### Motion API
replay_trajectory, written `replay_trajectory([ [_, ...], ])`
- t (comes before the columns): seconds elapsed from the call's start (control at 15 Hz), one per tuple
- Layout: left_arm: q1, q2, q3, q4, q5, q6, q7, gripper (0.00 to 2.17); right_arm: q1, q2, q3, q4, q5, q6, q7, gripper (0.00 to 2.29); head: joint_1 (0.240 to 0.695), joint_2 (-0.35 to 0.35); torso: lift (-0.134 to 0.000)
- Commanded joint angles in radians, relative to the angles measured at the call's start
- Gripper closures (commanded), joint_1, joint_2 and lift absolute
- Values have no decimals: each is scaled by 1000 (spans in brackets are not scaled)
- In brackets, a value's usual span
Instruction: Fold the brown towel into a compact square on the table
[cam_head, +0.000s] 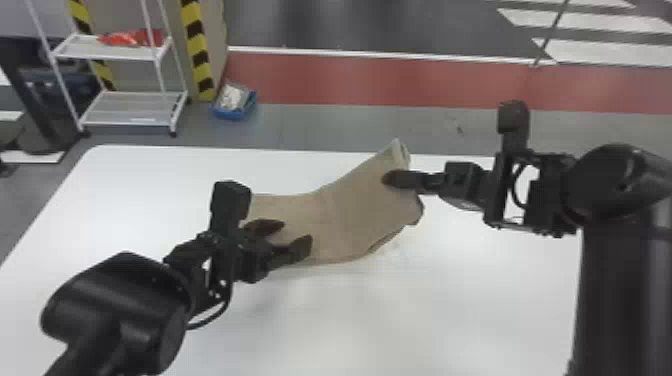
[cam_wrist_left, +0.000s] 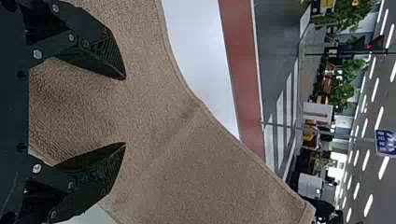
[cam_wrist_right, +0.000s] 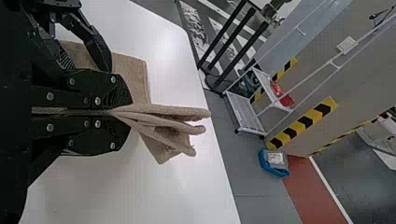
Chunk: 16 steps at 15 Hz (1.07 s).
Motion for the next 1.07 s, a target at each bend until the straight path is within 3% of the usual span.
replay_trajectory([
  [0.0, 4, 5, 10, -12, 33, 0, -3, 458, -3, 1, -2, -1, -6, 3, -2, 1116, 695, -89, -124],
  [0.13, -1, 14, 39, -24, 41, 0, -3, 461, -2, -2, -16, -1, -17, 6, -2, 1116, 695, -92, -124],
  [0.27, -18, 23, 62, -18, 34, 0, 3, 657, -2, -5, -28, -1, -31, 9, -2, 1116, 695, -83, -124],
  [0.33, -30, 25, 82, -6, 33, 3, -2, 920, -2, -5, -31, -1, -32, 9, -2, 1116, 695, -77, -124],
  [0.4, -56, 26, 94, 17, 33, 46, -6, 1713, -2, -6, -33, -1, -32, 9, -2, 1116, 695, -71, -124],
  [0.47, -81, 22, 111, 37, 27, 150, -54, 1845, 0, -6, -33, -1, -34, 9, -2, 1116, 695, -57, -124],
  [0.73, -81, 25, 120, 51, 18, 224, -111, 1848, -17, -5, -33, 11, -34, 6, -2, 1116, 695, -41, -124],
  [1.0, -74, 12, 87, 97, -12, 224, -112, 1848, -34, 8, -16, 8, -48, 9, -2, 1116, 695, -30, -124],
])
